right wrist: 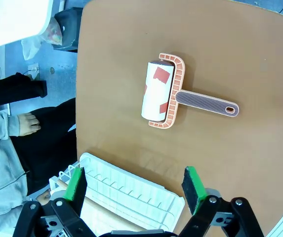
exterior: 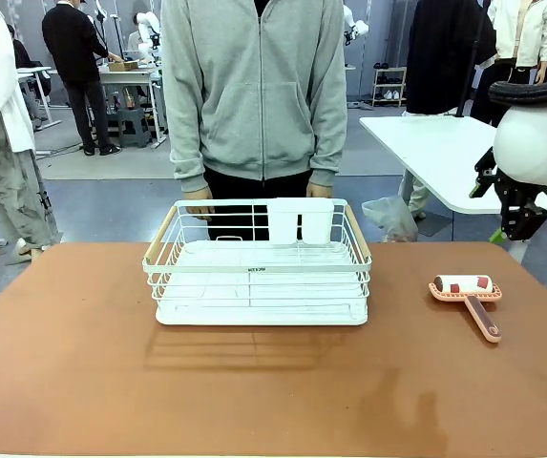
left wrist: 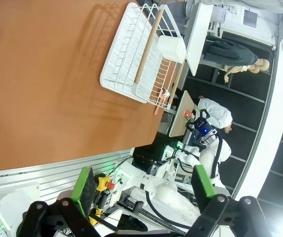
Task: Clean the table.
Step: Place the Lint Roller down when the Dish drying rack is positioned in the middle of the table.
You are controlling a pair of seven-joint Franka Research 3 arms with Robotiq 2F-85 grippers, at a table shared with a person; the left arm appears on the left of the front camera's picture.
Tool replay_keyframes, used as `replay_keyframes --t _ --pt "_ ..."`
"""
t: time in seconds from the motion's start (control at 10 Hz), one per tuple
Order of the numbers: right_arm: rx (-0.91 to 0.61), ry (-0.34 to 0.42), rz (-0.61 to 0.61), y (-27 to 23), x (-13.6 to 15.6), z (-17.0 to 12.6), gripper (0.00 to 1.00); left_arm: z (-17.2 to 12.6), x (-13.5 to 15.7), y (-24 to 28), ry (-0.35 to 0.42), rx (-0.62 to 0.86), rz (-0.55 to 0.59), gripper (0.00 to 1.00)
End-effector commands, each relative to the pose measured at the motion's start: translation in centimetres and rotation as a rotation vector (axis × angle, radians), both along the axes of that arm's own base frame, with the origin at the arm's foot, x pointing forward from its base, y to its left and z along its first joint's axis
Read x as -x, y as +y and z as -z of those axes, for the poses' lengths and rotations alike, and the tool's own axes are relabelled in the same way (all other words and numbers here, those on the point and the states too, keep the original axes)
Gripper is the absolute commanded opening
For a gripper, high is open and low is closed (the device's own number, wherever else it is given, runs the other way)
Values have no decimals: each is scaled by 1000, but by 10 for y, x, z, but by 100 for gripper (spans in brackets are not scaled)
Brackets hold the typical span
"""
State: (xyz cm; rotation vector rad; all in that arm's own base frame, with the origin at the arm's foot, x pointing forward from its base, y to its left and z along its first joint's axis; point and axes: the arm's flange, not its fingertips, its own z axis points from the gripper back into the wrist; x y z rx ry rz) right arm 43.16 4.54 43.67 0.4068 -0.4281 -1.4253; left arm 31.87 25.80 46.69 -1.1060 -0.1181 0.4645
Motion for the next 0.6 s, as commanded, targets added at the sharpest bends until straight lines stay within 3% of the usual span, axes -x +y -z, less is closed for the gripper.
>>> replay_keyframes --t 0.0,0.5 --pt "-7 -12 8 3 -1 1 100 -1 3 2 -13 3 6 100" --pt "-7 -12 8 3 -1 1 100 -1 3 2 -13 3 6 100"
